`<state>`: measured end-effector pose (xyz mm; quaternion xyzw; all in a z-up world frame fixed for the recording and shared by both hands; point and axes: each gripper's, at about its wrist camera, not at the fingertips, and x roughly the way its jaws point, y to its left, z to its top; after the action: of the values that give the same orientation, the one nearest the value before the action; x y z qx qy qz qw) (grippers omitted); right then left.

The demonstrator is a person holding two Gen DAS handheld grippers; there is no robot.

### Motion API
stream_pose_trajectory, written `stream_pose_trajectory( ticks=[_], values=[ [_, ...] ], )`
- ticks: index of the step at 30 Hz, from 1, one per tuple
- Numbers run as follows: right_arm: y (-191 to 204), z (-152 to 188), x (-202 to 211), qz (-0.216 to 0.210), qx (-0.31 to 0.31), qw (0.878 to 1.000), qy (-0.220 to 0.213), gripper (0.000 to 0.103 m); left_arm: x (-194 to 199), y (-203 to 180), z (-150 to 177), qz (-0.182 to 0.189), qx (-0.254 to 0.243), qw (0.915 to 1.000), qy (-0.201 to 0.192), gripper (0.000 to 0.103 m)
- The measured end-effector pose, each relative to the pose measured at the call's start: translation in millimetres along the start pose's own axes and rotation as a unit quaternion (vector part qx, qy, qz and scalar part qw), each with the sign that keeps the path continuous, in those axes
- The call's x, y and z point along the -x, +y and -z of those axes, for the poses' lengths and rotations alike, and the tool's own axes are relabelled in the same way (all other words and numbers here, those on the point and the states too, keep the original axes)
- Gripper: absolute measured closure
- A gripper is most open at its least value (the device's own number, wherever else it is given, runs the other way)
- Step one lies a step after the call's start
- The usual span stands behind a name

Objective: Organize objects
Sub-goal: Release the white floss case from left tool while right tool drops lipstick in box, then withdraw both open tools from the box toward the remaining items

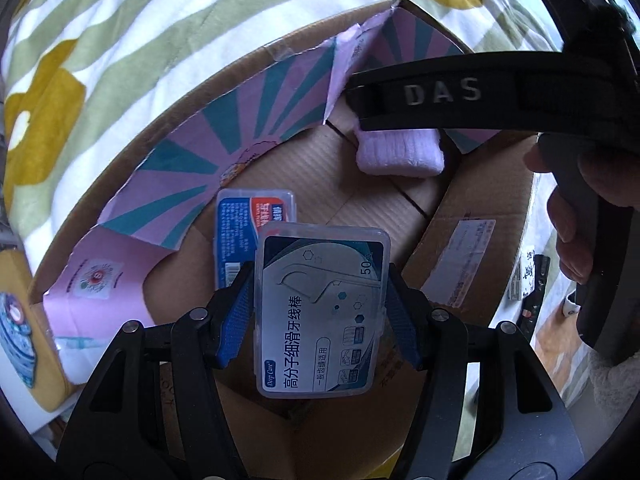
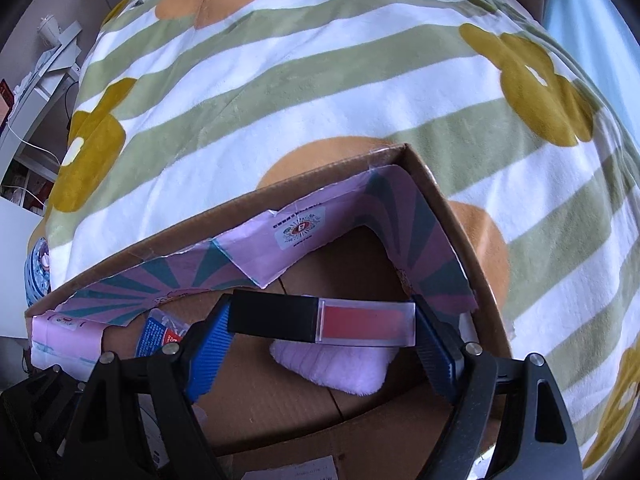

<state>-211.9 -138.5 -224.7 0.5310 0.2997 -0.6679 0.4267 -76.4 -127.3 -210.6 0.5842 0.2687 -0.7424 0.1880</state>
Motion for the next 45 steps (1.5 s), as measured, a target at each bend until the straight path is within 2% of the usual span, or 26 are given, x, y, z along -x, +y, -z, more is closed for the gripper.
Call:
stream_pose_trajectory(
  ticks=[8, 9, 10, 11, 12, 17, 23, 29, 40, 45],
  values=[
    [-2, -3, -7, -0.006, 0.003, 1.0, 0.005, 0.022, -6, -13, -2, -0.009, -0.033, 0.9994, 0.0, 0.044],
    [-2, -4, -9, -0.014, 0.003, 1.0, 0.014, 0.022, -6, -14, -2, 0.0, -0.034, 0.9994, 0.002, 0.036],
    [-2, -4, -10, -0.021, 0.001, 1.0, 0.017, 0.015, -6, -15, -1, 0.007, -0.033, 0.9994, 0.003, 0.008],
    [-2, -4, -10, -0.027, -0.001, 0.999, 0.017, 0.009, -5, -15, -1, 0.008, -0.032, 0.9994, 0.002, 0.001],
    [-2, -4, -10, -0.035, -0.004, 0.999, 0.014, 0.0, -4, -16, 0, 0.009, -0.032, 0.9995, -0.004, 0.0],
    [-1, -2, -4, -0.042, -0.015, 0.999, -0.003, 0.0, -9, -18, 1, 0.008, -0.035, 0.9993, -0.004, 0.0],
    [3, -1, 4, -0.025, -0.006, 1.0, -0.004, 0.0, -11, -16, 3, 0.015, -0.024, 0.9996, -0.003, 0.0],
    [9, 7, 33, -0.018, -0.019, 1.0, -0.01, 0.0, 1, -17, 4, 0.017, -0.035, 0.9992, -0.01, 0.0],
    [27, 42, 145, 0.017, -0.069, 0.996, -0.046, 0.0, 67, -11, 11, 0.023, -0.07, 0.9967, -0.035, 0.0],
    [30, 72, 198, 0.052, -0.117, 0.989, -0.079, 0.0, 122, -1, 24, 0.028, -0.108, 0.9924, -0.053, 0.0]
  ],
)
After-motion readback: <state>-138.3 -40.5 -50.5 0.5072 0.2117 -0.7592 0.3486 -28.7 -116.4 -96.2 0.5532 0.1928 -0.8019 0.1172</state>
